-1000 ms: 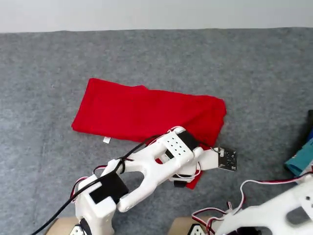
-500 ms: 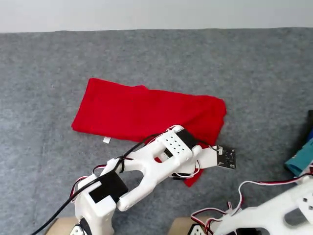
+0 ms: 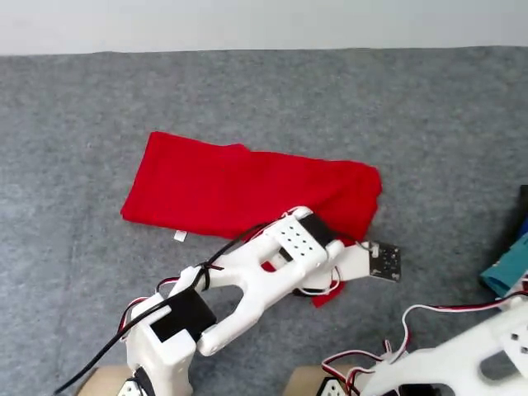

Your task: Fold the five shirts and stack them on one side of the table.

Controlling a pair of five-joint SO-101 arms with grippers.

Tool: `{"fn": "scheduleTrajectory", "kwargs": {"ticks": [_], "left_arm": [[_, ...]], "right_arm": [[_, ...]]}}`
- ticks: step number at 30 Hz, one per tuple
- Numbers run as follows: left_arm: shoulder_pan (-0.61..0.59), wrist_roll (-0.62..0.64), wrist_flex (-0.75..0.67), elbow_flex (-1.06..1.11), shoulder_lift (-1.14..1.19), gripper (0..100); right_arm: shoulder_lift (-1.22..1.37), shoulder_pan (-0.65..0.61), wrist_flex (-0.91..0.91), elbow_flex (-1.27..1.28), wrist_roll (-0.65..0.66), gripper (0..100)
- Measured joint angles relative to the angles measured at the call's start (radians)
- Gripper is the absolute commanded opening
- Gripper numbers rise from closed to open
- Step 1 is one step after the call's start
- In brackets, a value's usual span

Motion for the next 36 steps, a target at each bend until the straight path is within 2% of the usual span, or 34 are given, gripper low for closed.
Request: {"fn": "scheduleTrajectory", "kwargs": {"ticks": [5, 14, 21, 36], "left_arm": [[-0.040, 0.000, 0.048, -0.112, 0.000, 0], [-0.146, 0.000, 0.054, -0.230, 0.000, 0], [-0.221, 0.000, -0.032, -0.235, 0.000, 0], [-0.226, 0.008, -0.189, -0.235, 0.000, 0]], "right_arm": [[0.000, 0.000, 0.000, 0.000, 0.000, 1.5], [0.000, 0.000, 0.000, 0.000, 0.000, 1.5], [0.000, 0.000, 0.000, 0.000, 0.000, 1.5], [0.000, 0.000, 0.000, 0.000, 0.000, 1.4]]}}
